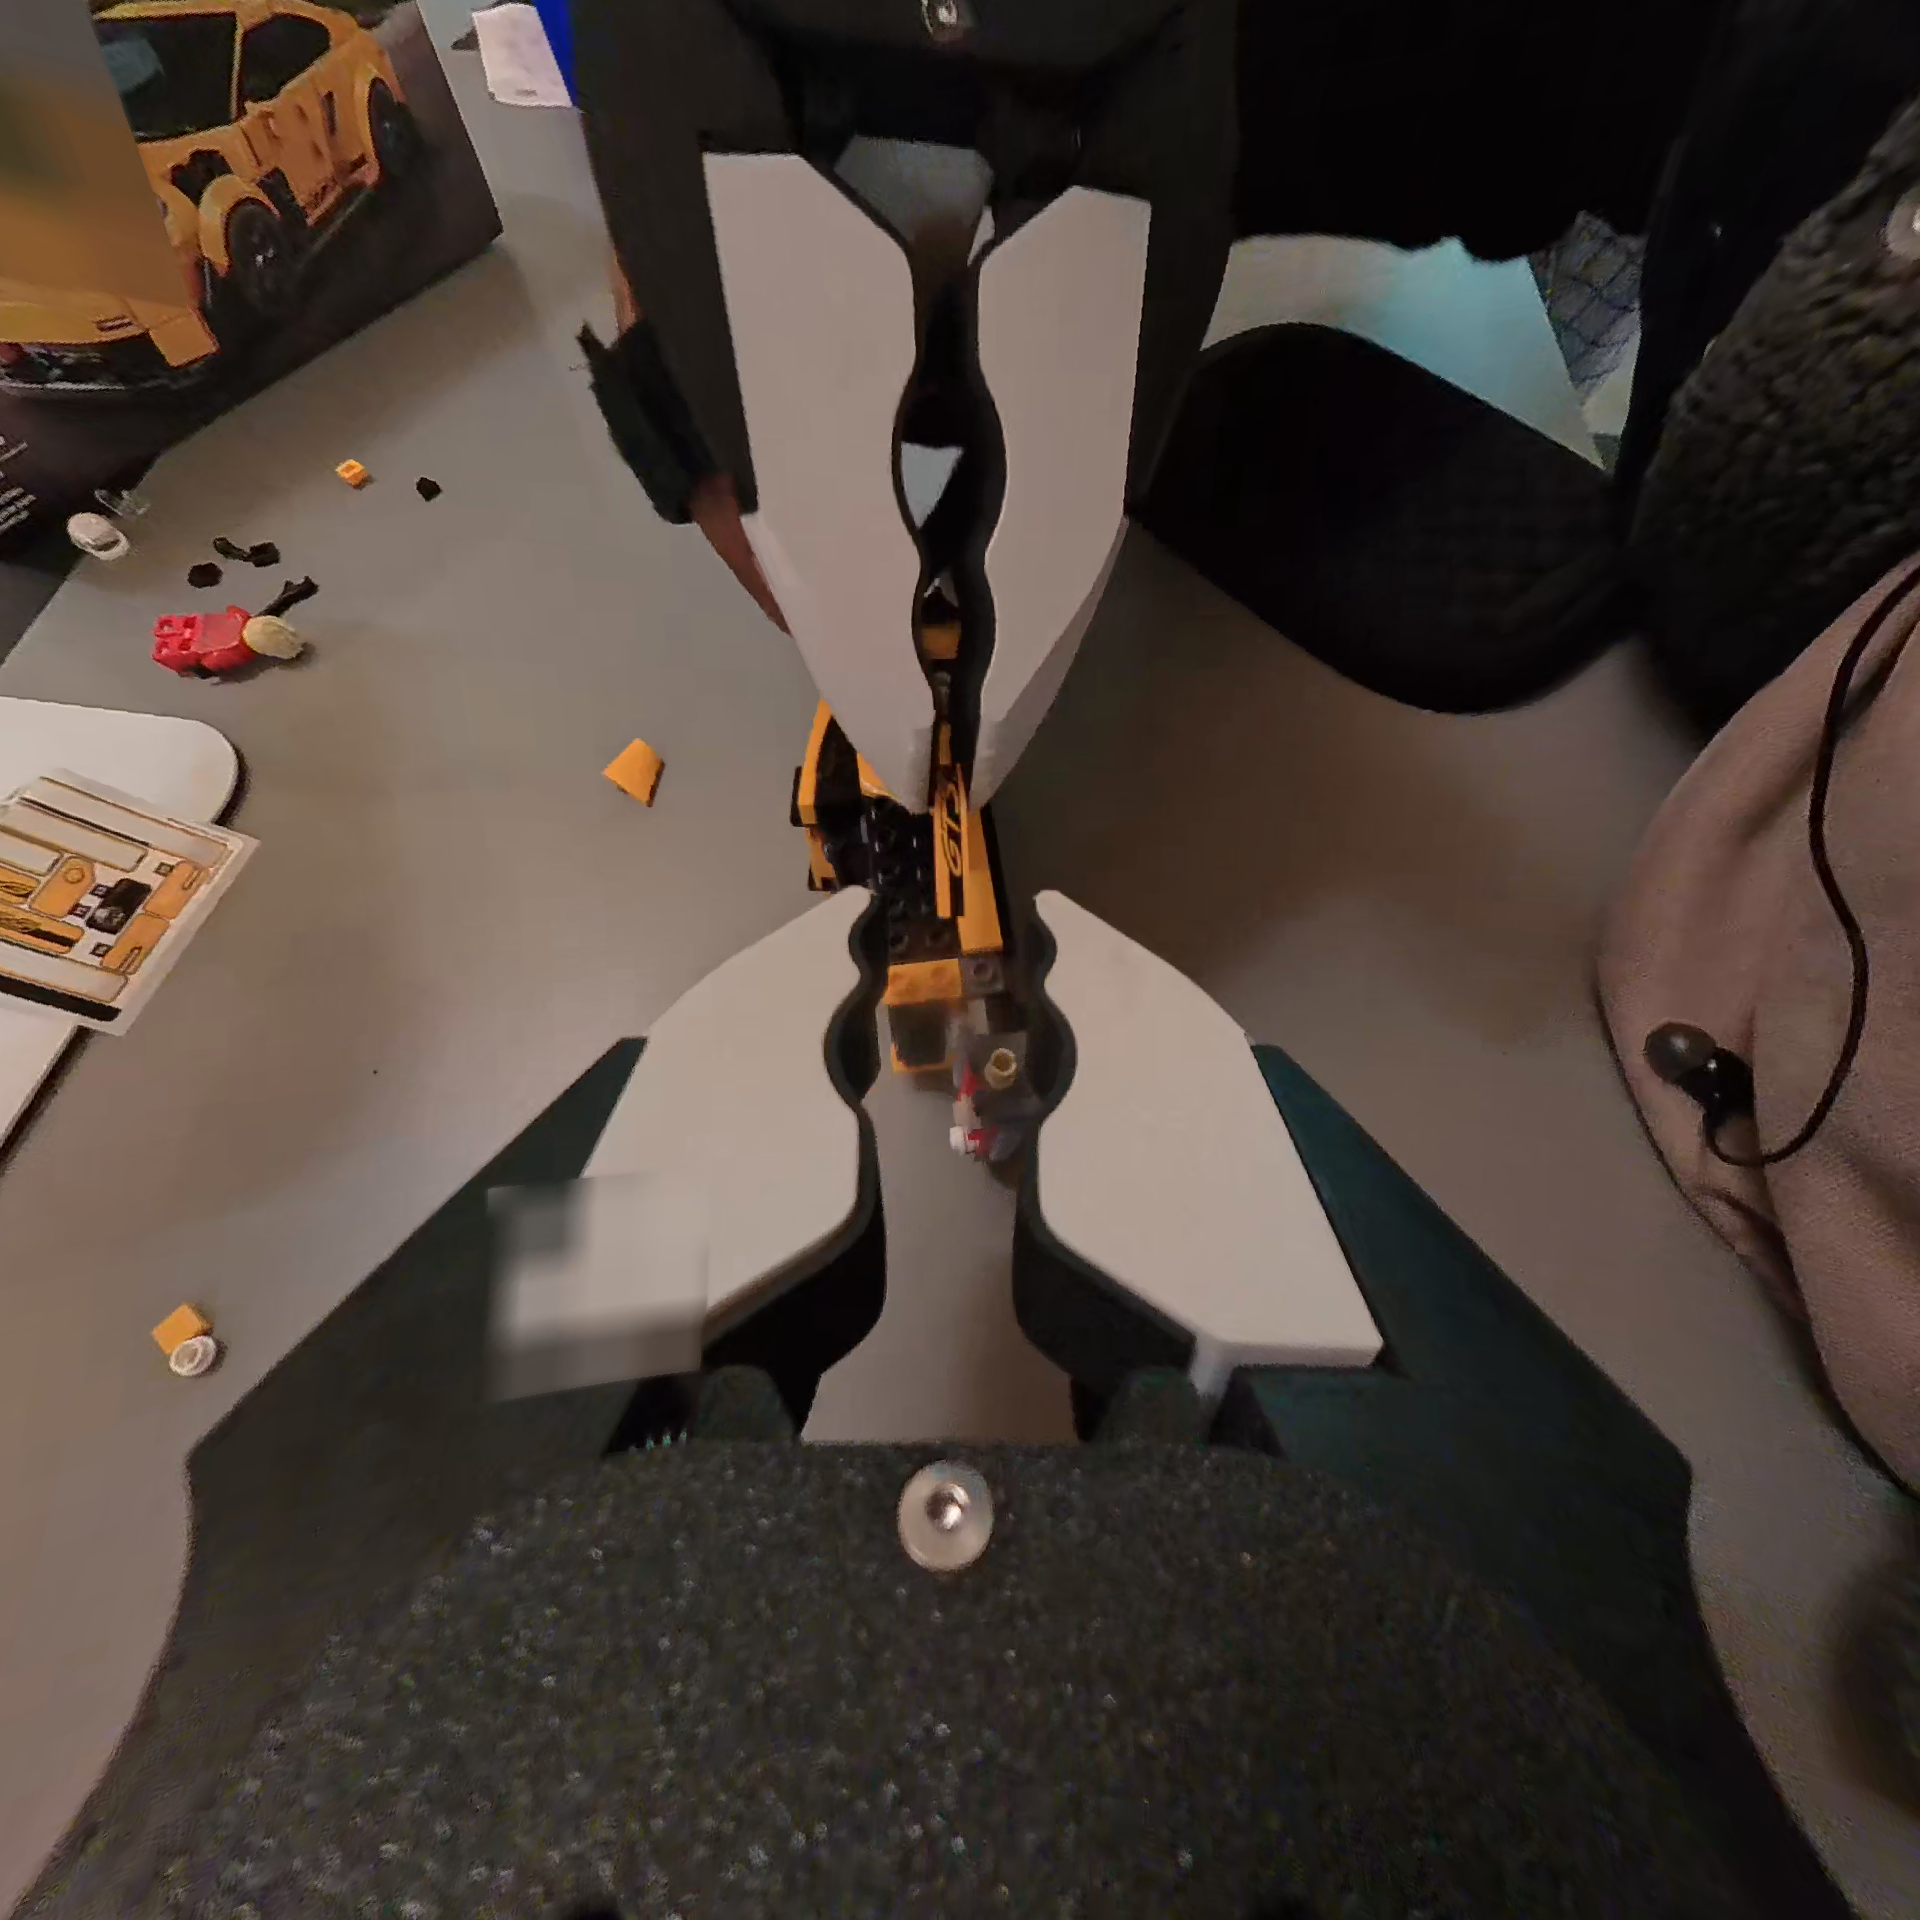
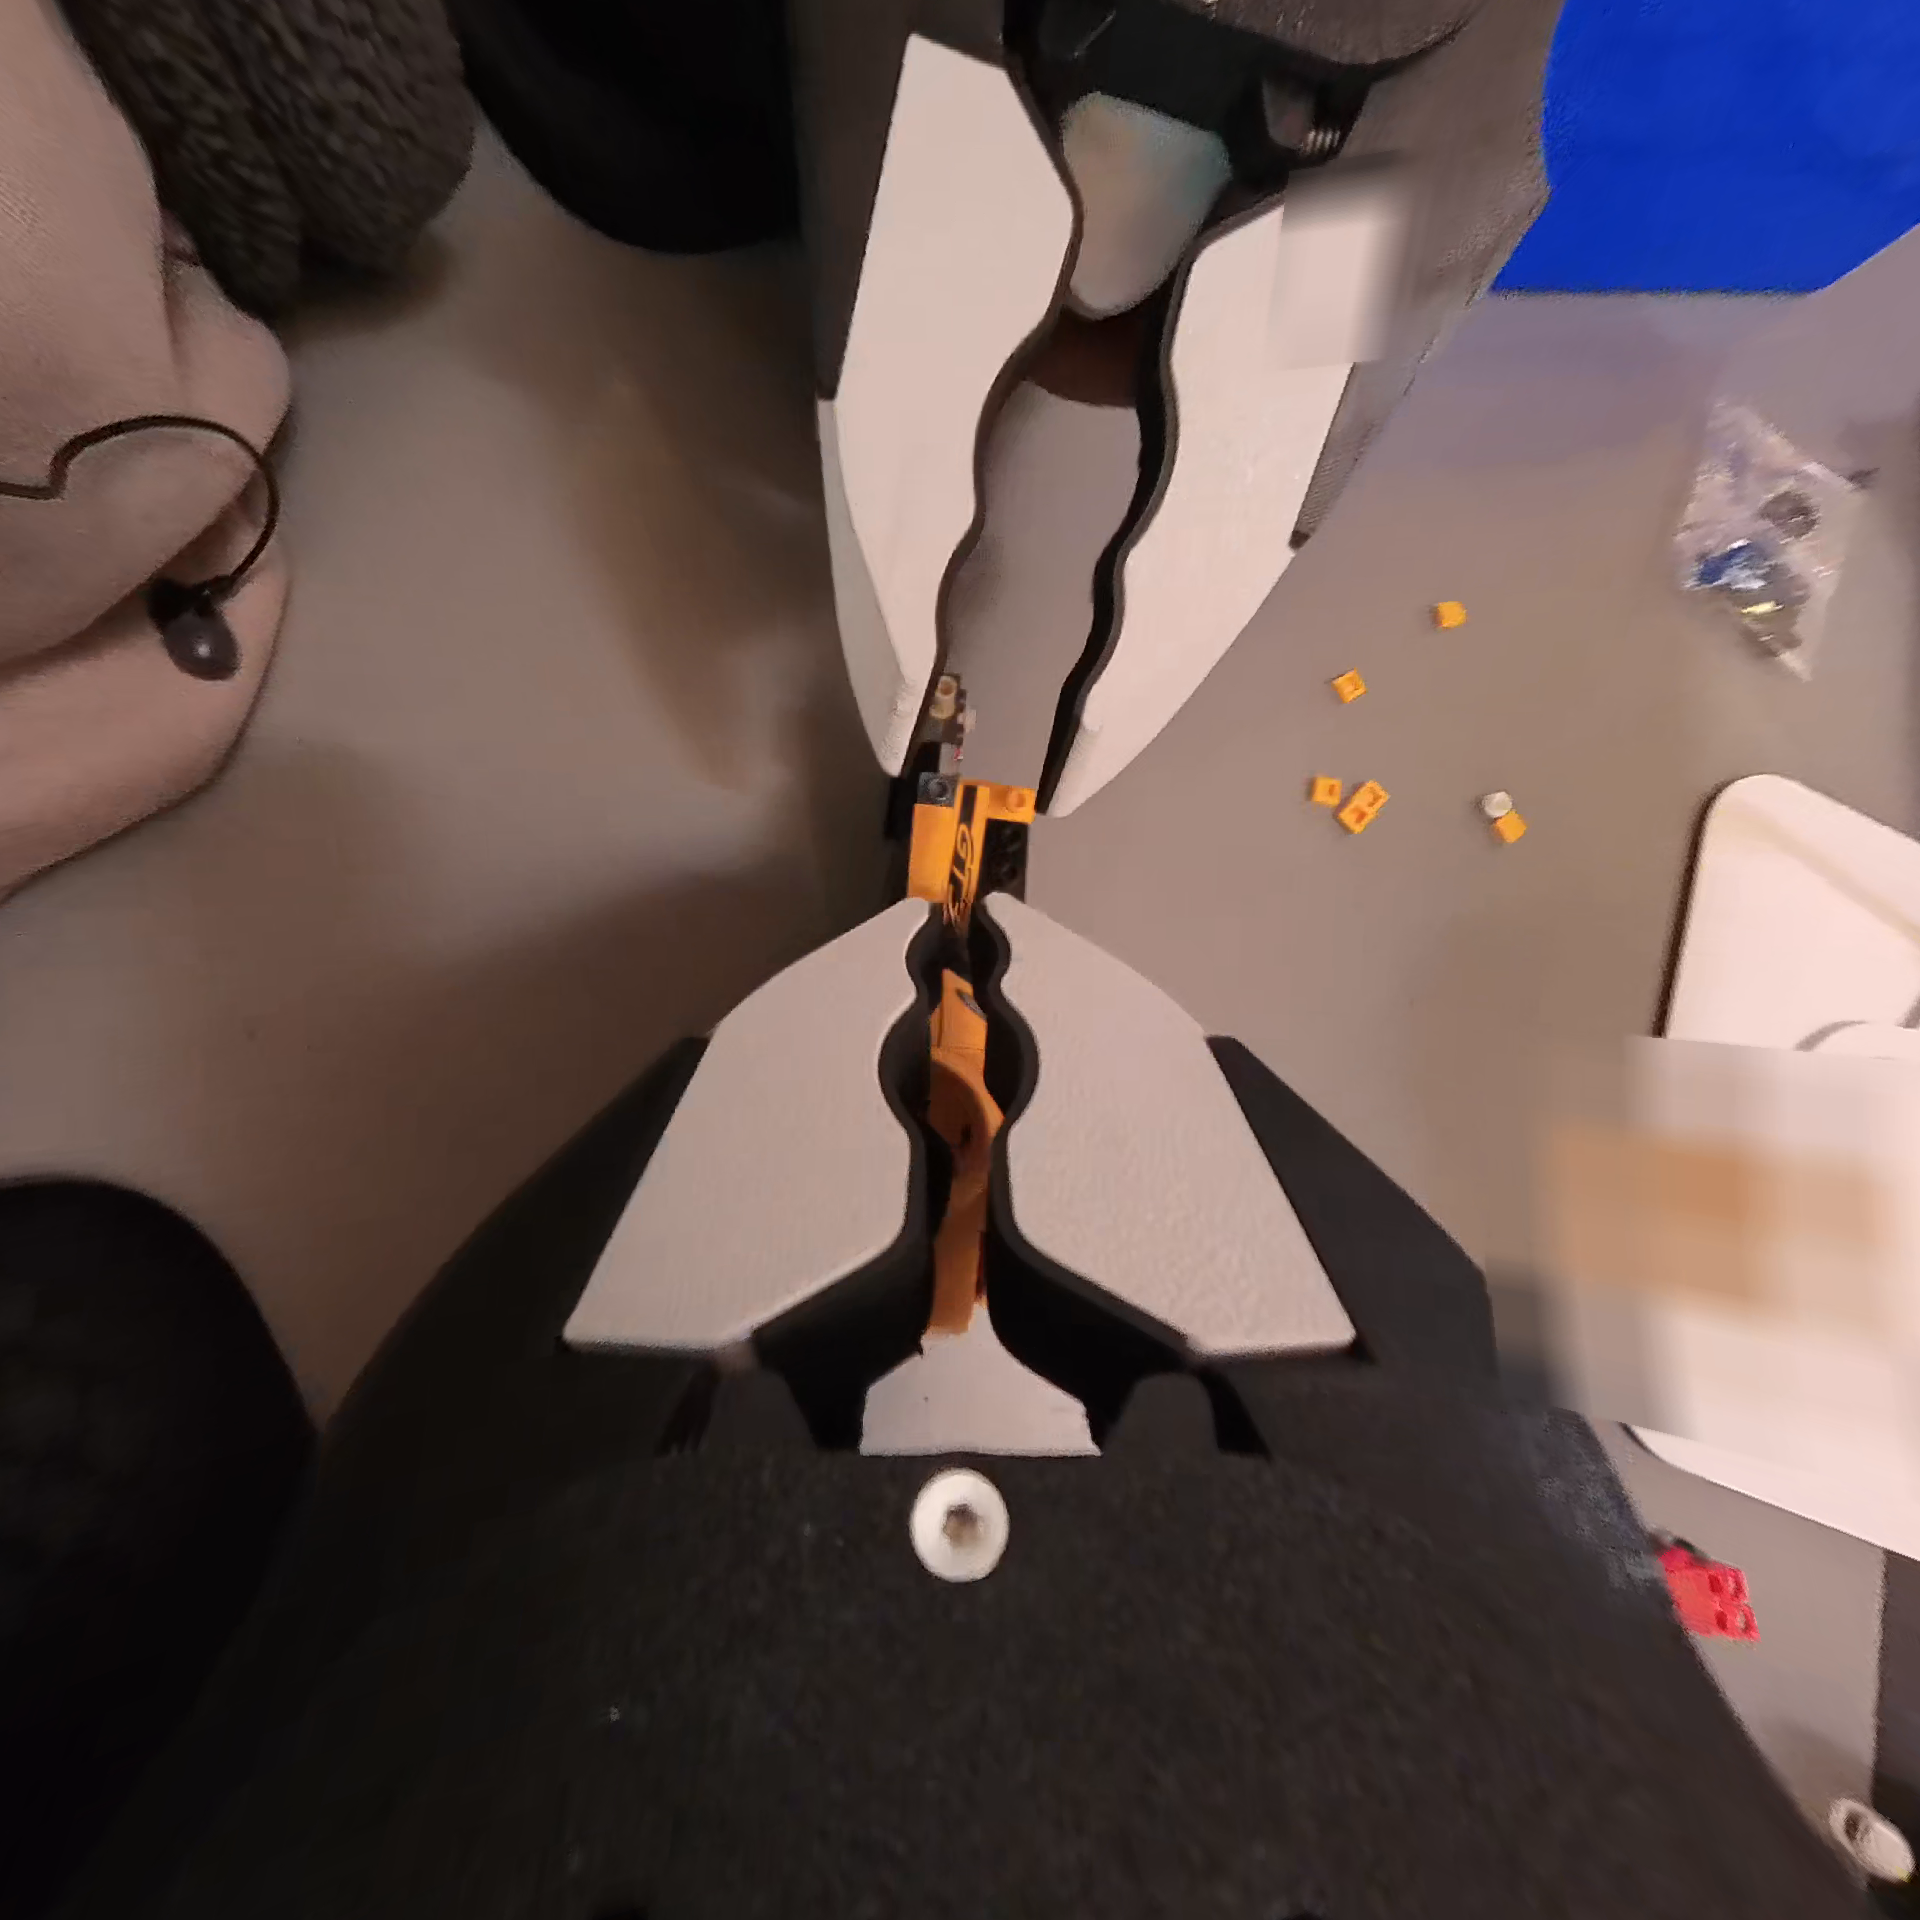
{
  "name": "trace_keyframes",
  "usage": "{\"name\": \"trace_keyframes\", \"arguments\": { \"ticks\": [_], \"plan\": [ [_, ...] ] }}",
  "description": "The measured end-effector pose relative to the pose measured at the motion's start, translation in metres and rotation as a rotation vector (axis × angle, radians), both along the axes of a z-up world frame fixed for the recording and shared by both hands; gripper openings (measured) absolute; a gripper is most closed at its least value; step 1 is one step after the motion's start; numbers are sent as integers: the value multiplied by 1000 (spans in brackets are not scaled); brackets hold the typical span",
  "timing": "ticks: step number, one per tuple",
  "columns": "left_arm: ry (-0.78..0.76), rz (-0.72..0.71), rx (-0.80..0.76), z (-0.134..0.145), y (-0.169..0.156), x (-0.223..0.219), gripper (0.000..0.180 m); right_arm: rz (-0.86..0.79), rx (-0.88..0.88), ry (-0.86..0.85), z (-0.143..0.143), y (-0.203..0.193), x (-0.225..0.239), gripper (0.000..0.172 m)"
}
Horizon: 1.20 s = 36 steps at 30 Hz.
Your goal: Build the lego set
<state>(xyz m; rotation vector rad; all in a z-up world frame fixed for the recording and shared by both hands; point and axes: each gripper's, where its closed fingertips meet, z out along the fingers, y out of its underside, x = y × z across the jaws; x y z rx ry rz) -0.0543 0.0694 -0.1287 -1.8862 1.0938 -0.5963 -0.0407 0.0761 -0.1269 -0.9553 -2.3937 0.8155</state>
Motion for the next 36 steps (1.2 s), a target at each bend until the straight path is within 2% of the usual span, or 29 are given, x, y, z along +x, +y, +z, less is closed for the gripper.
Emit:
{"name": "trace_keyframes", "arguments": {
  "ticks": [6,12,36],
  "plan": [
    [32,-12,14,-3,-3,1,16,25,45,-108,-3,-1,3,4],
    [40,-17,12,-3,-5,1,13,40,66,-145,-6,-4,3,4],
    [65,-21,-3,-9,-7,4,13,48,95,-183,-11,-2,3,4]
  ]
}}
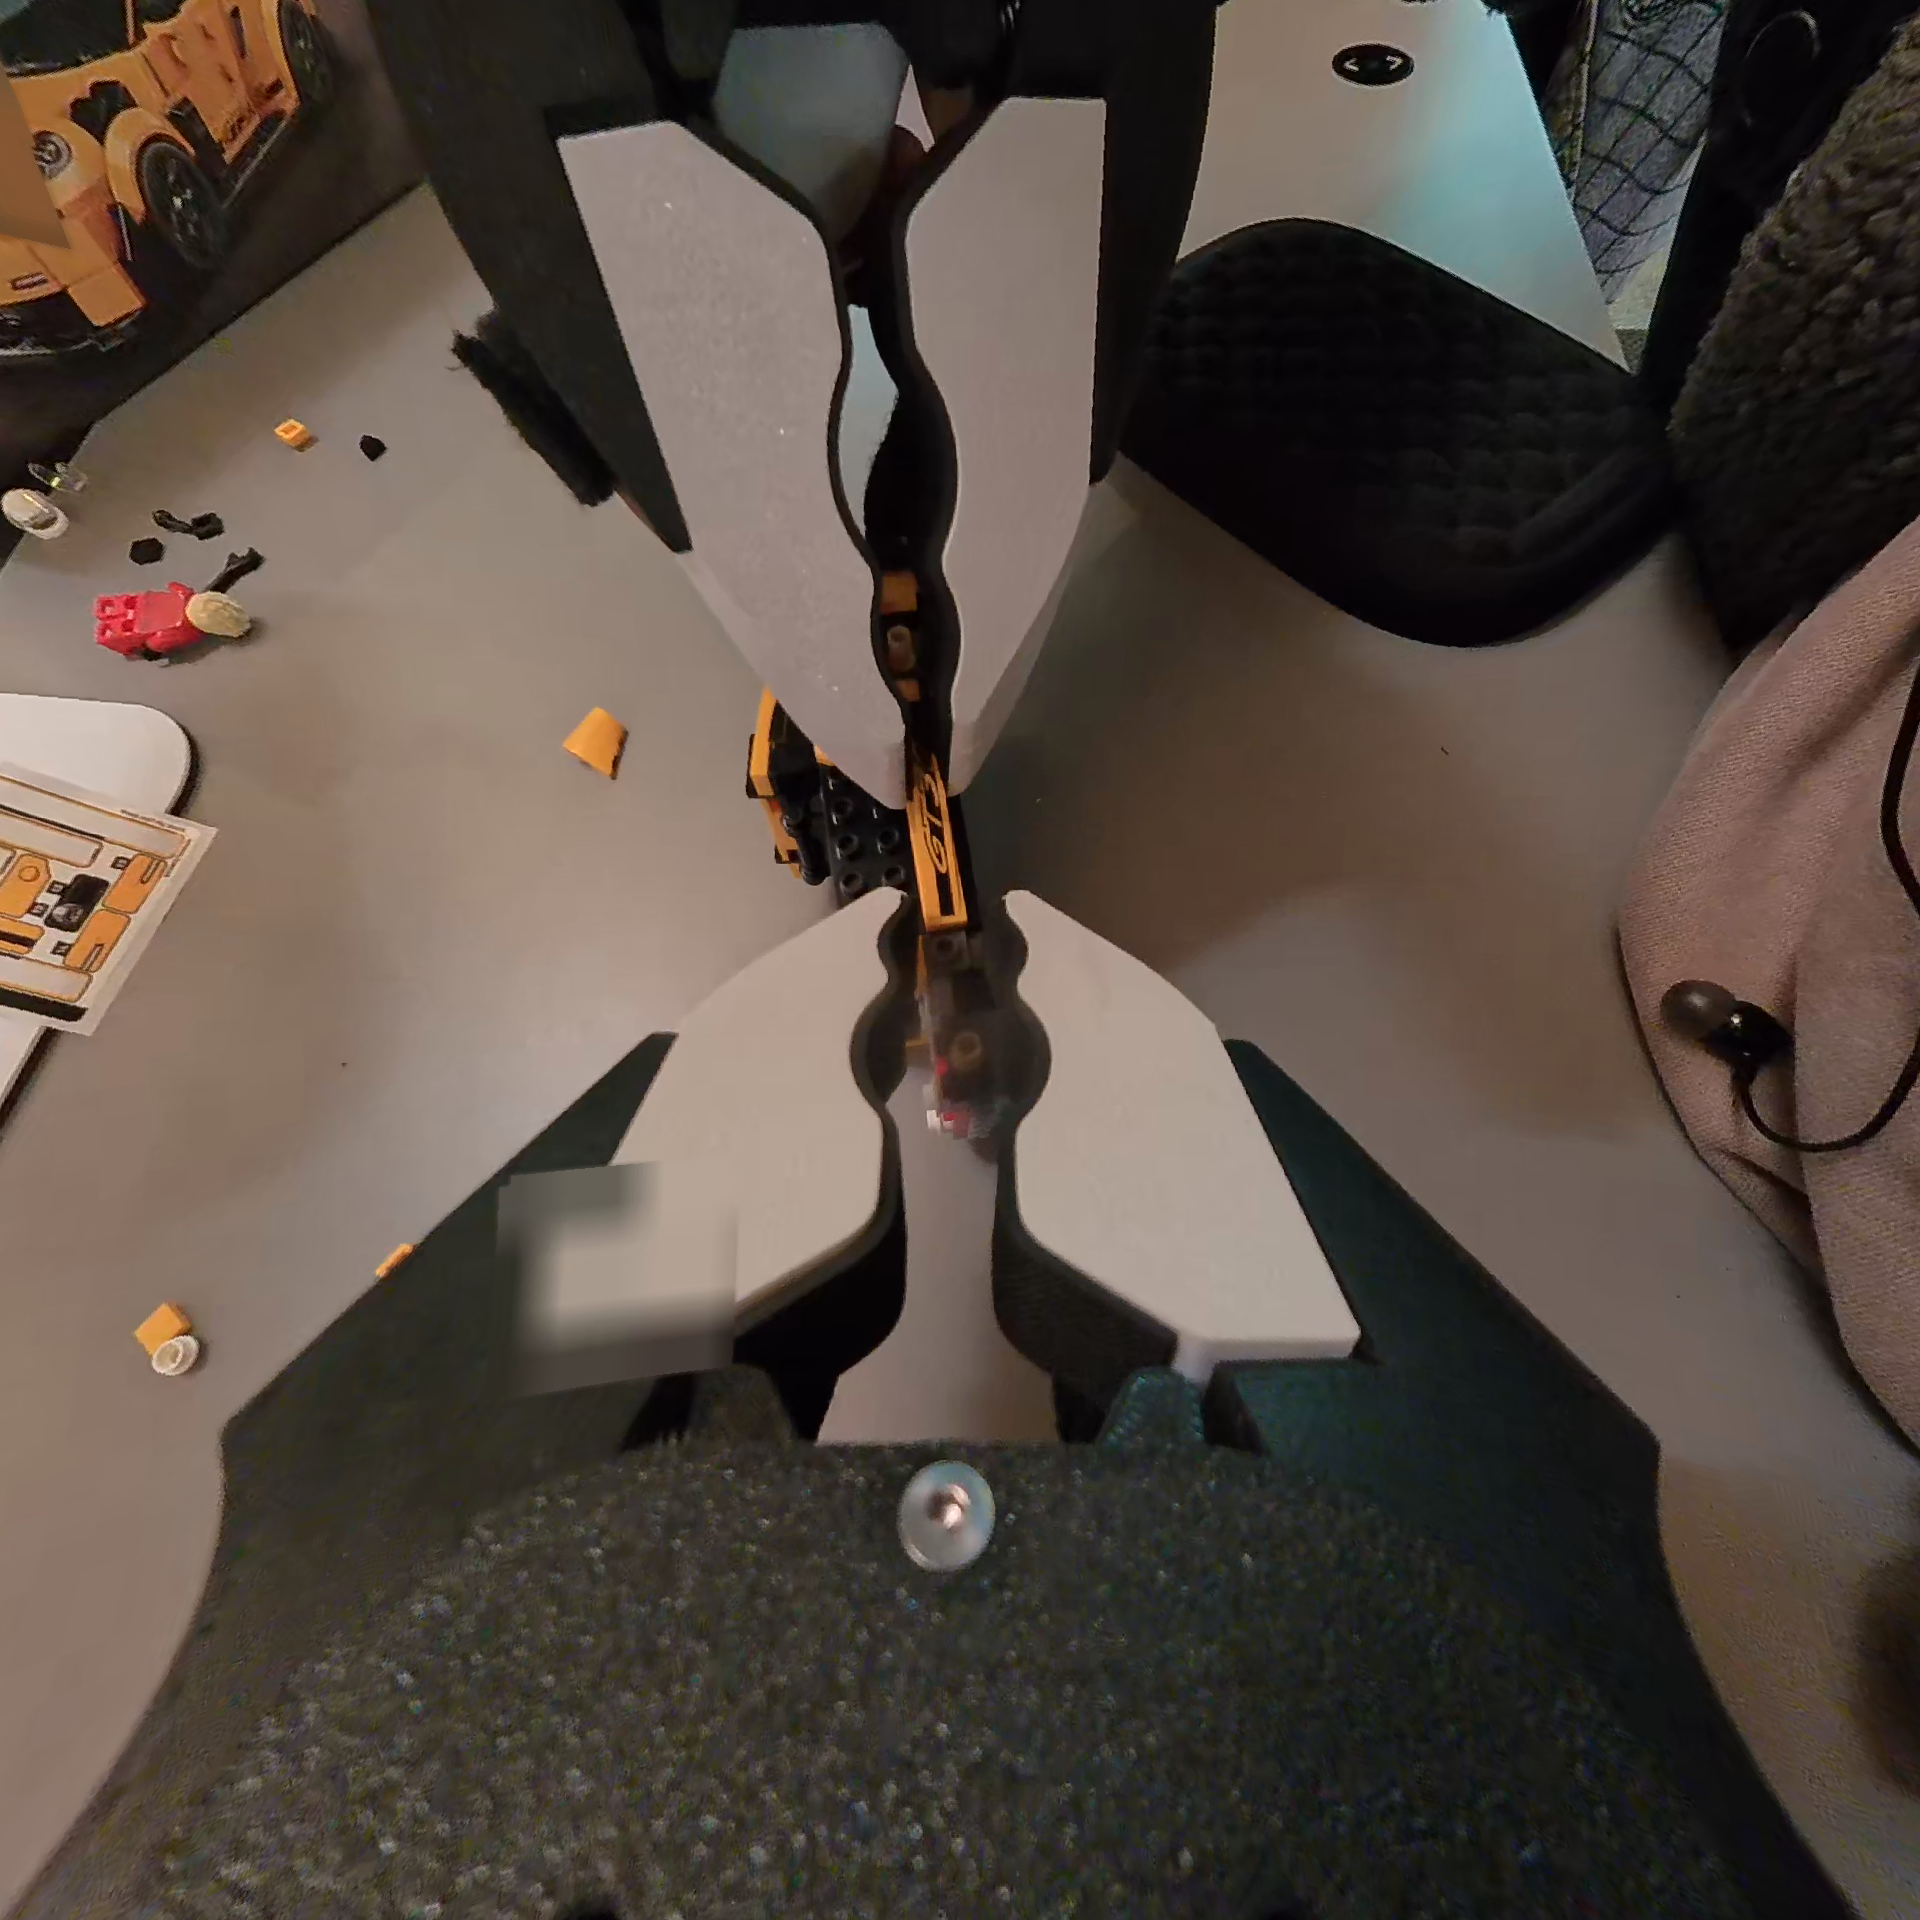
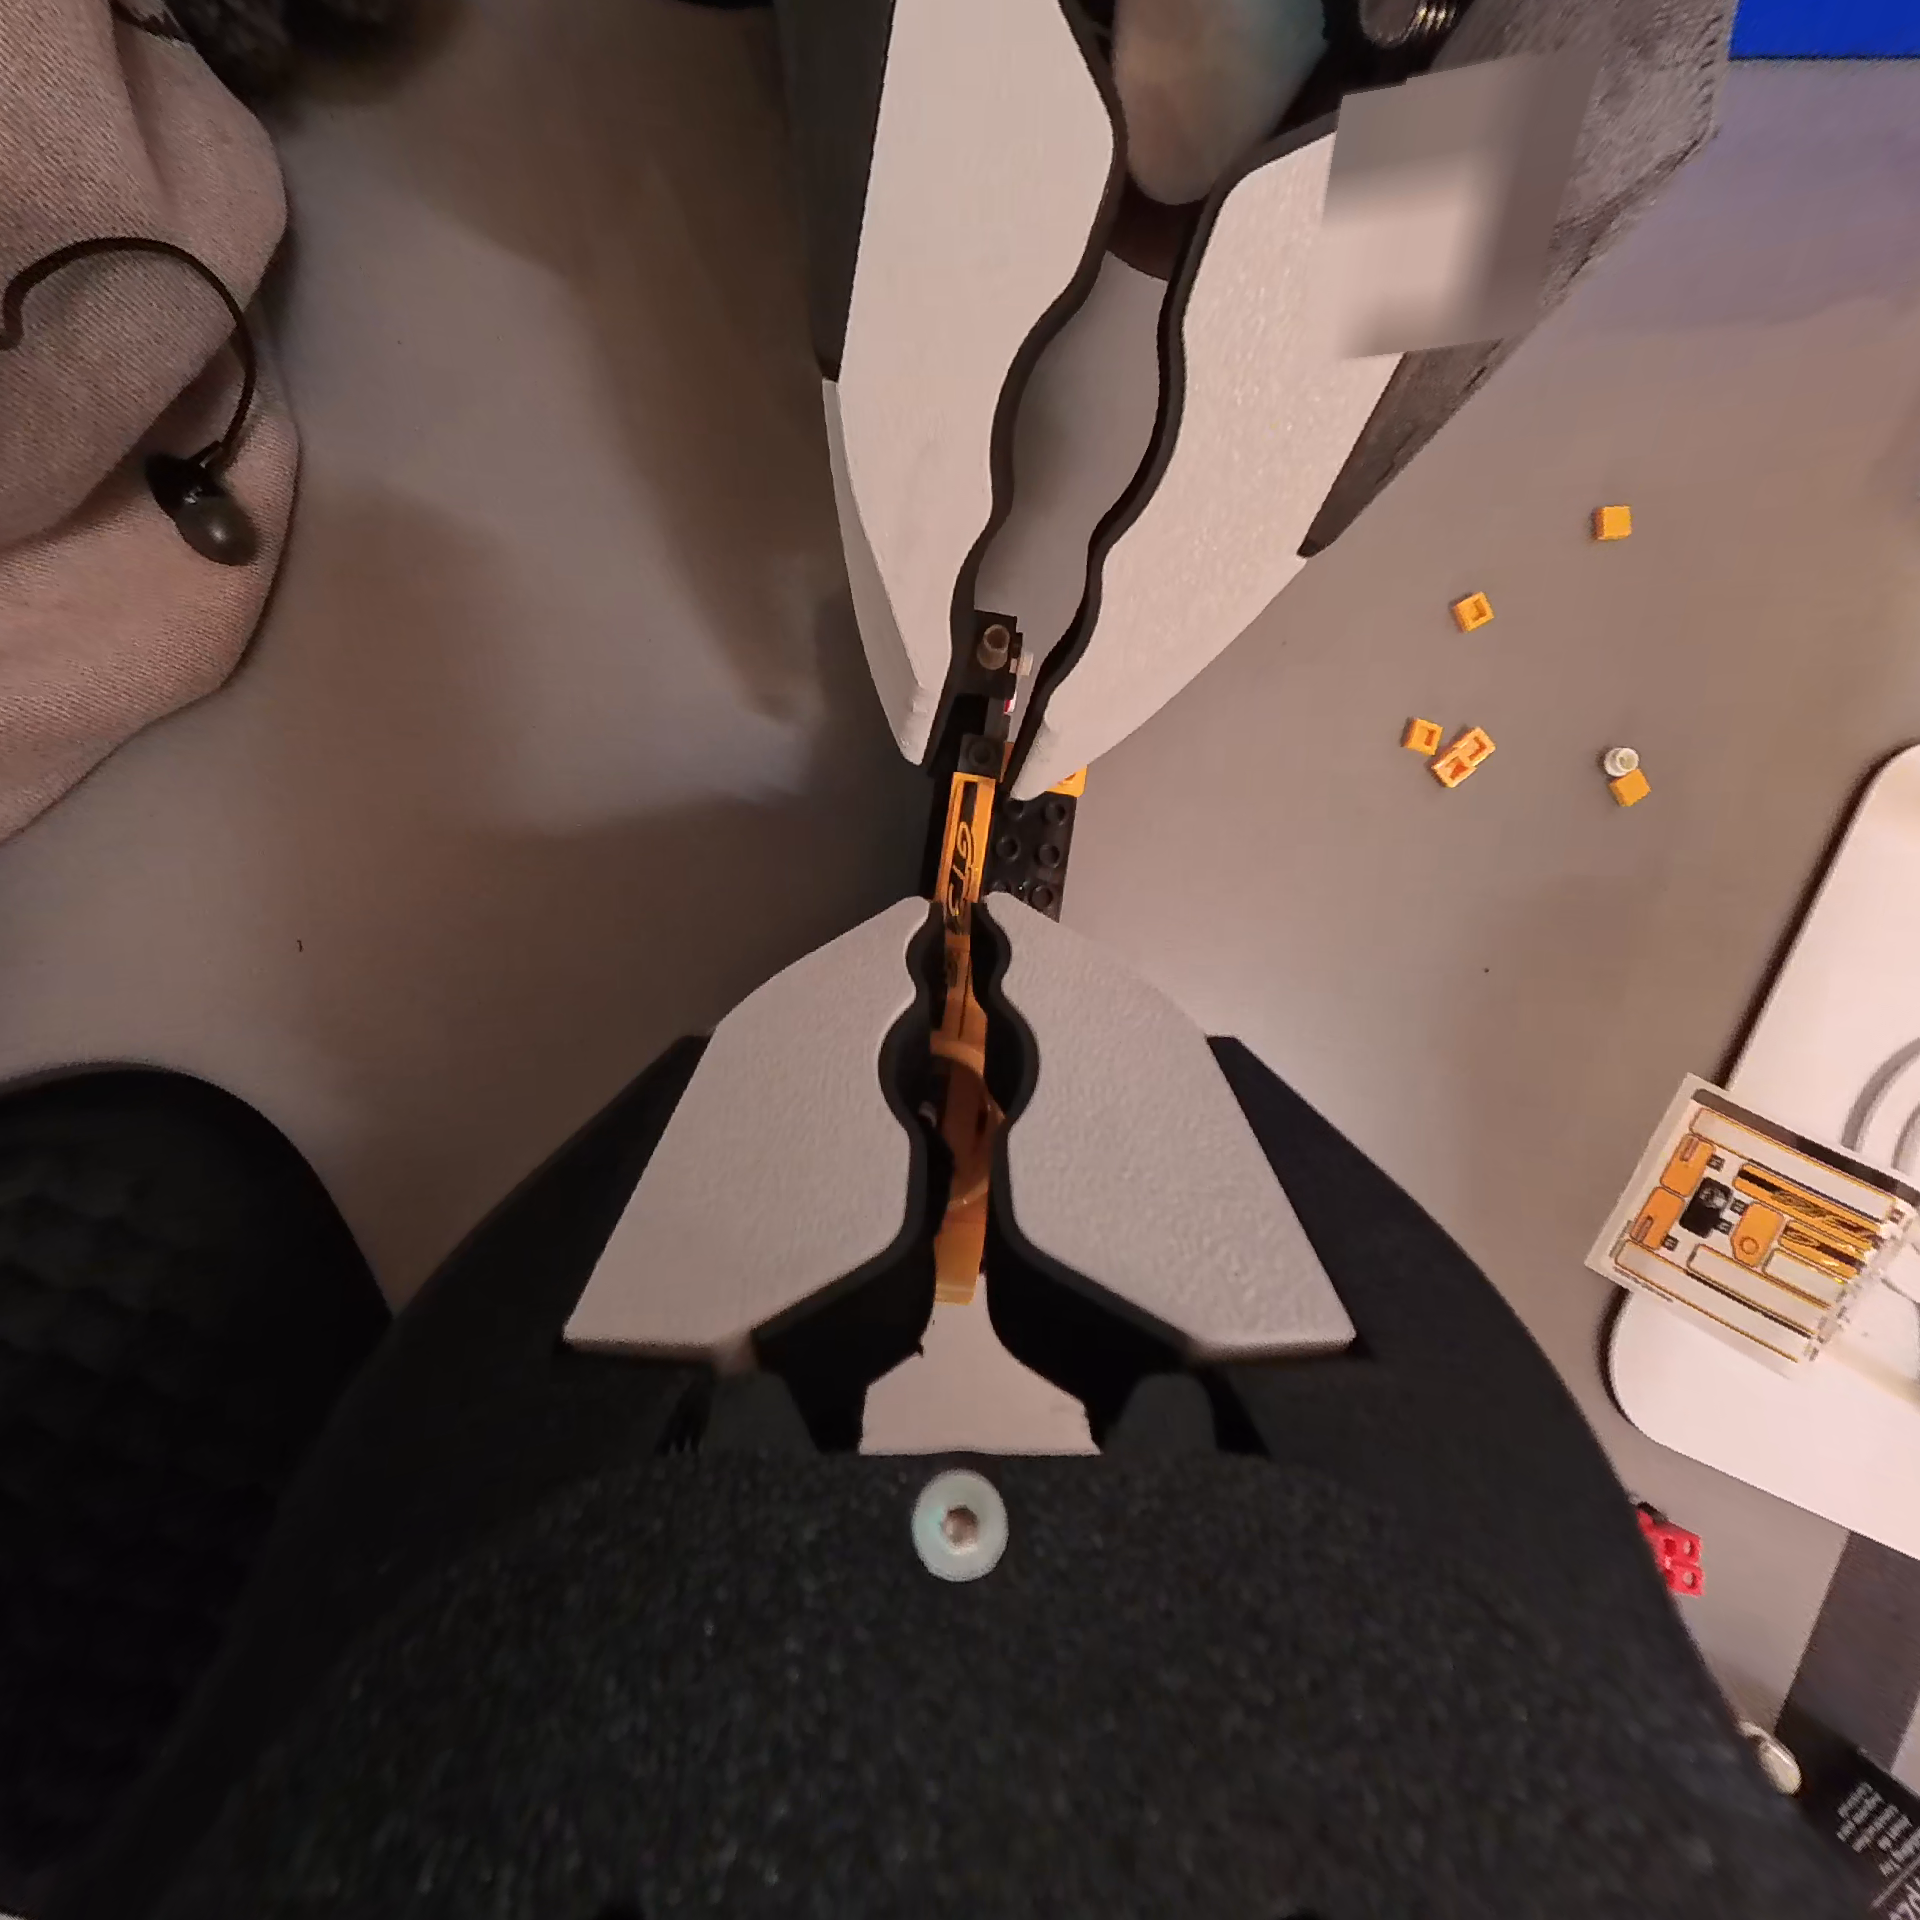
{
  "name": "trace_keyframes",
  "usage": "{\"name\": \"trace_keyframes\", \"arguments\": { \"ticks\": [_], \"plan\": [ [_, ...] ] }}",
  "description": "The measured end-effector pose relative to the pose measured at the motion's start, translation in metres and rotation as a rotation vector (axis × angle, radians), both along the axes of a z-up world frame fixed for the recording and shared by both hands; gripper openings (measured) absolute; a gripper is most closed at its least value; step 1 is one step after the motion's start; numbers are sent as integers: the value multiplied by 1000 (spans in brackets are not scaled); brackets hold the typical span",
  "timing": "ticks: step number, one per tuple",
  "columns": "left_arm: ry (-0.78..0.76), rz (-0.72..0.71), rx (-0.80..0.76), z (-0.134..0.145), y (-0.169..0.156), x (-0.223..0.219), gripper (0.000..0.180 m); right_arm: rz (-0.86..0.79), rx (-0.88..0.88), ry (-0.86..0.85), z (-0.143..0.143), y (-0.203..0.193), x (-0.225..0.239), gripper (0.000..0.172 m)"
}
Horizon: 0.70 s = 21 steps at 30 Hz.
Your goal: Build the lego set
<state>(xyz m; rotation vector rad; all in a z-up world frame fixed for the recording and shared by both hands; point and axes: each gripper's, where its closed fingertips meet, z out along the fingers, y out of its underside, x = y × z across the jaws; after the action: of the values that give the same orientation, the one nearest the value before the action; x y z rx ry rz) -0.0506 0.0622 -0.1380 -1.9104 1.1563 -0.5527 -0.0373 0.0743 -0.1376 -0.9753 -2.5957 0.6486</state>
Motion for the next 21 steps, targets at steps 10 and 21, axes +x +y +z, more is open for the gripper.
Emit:
{"name": "trace_keyframes", "arguments": {
  "ticks": [10,21],
  "plan": [
    [8,-1,-4,-2,-1,1,12,2,4,3,-1,0,-2,4],
    [8,1,5,0,-1,2,12,6,4,-2,-2,1,-2,4]
  ]
}}
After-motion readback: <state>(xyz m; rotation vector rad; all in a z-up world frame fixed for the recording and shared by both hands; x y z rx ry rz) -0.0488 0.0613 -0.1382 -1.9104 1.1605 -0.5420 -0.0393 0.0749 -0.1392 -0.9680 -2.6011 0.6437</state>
